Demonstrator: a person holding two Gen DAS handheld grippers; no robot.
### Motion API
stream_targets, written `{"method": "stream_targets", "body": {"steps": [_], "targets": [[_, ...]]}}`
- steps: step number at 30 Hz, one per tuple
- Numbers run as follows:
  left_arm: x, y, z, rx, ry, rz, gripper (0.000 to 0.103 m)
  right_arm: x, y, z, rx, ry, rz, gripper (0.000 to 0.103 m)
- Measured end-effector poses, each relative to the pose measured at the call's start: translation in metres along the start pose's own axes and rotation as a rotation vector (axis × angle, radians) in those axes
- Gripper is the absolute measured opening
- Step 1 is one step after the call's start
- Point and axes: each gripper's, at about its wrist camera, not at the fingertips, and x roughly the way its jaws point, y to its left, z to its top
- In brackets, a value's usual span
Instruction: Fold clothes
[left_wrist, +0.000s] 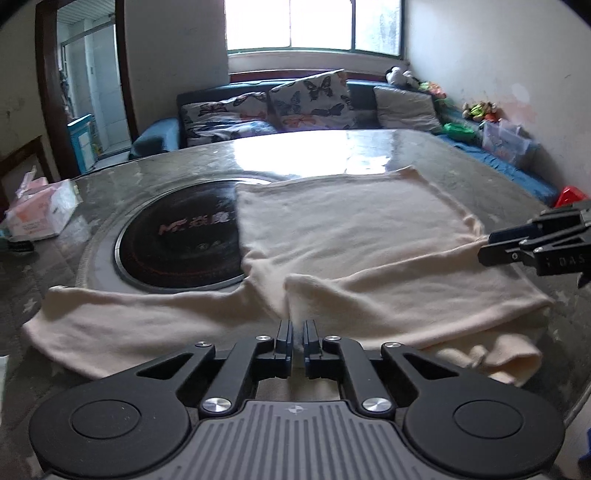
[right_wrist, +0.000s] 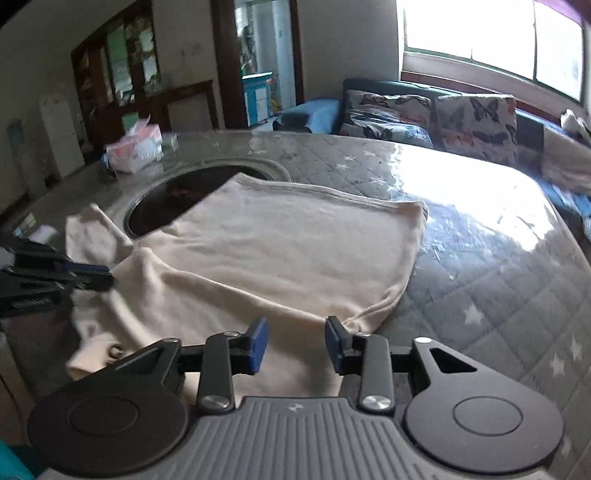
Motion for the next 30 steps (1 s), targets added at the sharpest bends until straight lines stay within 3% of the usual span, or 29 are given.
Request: {"method": "stream_targets", "body": {"steps": [6, 10, 12, 20, 24, 26, 30], "targets": [[-0.003, 0.015, 0.000, -0.019, 0.001, 0.009, 0.013, 0.006, -0.001, 0.002, -0.116, 0.039, 0.008, 0.036], [-0.001, 0.025, 0.003, -0.047, 0.001, 0.036, 0.024, 0.008, -0.002, 0.012, -0.198, 0.057, 0.034, 0.036], [0.001, 0.030, 0.003, -0.058, 0.001, 0.040, 0.033, 0.012, -0.004, 0.017, -0.238, 0.072, 0.062, 0.036], [0.016, 0.035, 0.002, -0.047, 0.038, 0.060, 0.036, 0.029, -0.020, 0.032, -0.350, 0.194, 0.215, 0.033], [0.019, 0.036, 0.003, -0.033, 0.036, 0.065, 0.039, 0.033, -0.028, 0.038, -0.358, 0.242, 0.261, 0.025], [0.021, 0.036, 0.004, -0.034, 0.036, 0.068, 0.042, 0.035, -0.031, 0.041, -0.362, 0.265, 0.282, 0.010], [0.022, 0.036, 0.004, -0.035, 0.038, 0.080, 0.047, 0.033, -0.034, 0.045, -0.395, 0.291, 0.290, 0.004]]}}
